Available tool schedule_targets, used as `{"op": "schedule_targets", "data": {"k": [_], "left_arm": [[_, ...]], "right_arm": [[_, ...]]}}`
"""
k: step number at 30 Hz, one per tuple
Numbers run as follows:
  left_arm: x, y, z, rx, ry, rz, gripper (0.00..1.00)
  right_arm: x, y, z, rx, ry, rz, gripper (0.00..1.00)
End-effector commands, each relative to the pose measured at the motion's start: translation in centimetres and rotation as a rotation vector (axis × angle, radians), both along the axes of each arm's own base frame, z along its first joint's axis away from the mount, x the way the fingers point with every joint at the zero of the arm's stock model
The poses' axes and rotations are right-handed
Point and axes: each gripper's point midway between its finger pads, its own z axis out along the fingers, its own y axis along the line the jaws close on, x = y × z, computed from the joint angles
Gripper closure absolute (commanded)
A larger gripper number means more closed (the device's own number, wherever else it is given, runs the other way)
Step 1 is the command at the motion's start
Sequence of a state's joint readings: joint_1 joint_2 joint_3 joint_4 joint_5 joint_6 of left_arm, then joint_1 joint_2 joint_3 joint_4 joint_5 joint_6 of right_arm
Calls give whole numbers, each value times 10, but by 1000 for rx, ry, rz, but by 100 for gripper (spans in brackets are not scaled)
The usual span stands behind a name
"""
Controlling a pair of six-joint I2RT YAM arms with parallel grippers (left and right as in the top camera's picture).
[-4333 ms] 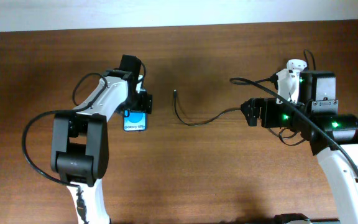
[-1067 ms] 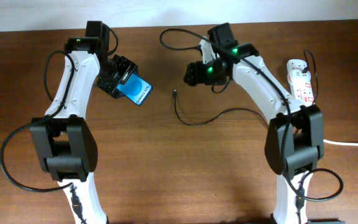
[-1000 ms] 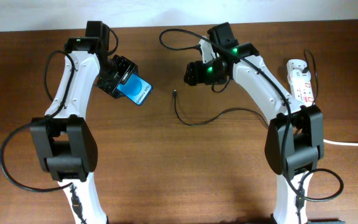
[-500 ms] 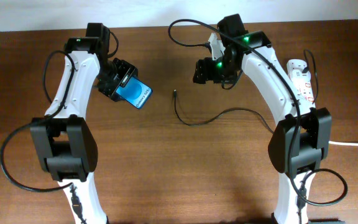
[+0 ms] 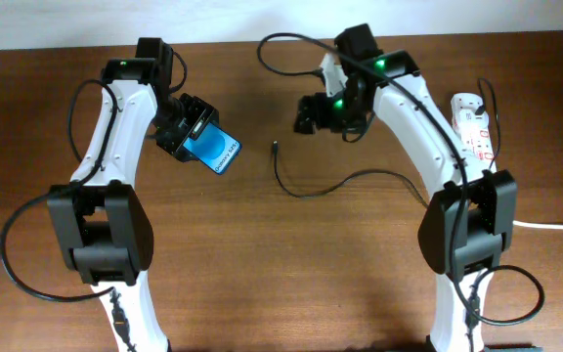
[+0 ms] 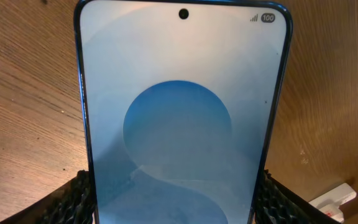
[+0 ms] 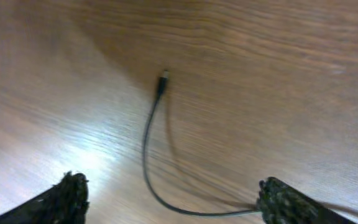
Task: Plug charger to phone and switch on socket
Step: 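Move the right gripper over the black cable's USB-C end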
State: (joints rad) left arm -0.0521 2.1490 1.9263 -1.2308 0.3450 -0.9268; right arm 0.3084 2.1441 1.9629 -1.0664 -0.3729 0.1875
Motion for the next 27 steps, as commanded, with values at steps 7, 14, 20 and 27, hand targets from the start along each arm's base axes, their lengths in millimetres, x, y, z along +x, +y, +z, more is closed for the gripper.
{"op": "schedule_targets", "data": {"k": [7,14,20,27], "left_arm": [[6,-4,11,-24,-39,-29,100],[7,-4,11,-25,-43,-28,100],[8,-4,11,-25,-47,-28,100],[2,-14,14,-88,8,38,100]], "right_arm": [[-14,38,10,25,-19,76,2],[-14,38,10,25,-19,76,2],[-14,38,10,25,-19,76,2],[-14,38,10,26,-19,76,2]]}}
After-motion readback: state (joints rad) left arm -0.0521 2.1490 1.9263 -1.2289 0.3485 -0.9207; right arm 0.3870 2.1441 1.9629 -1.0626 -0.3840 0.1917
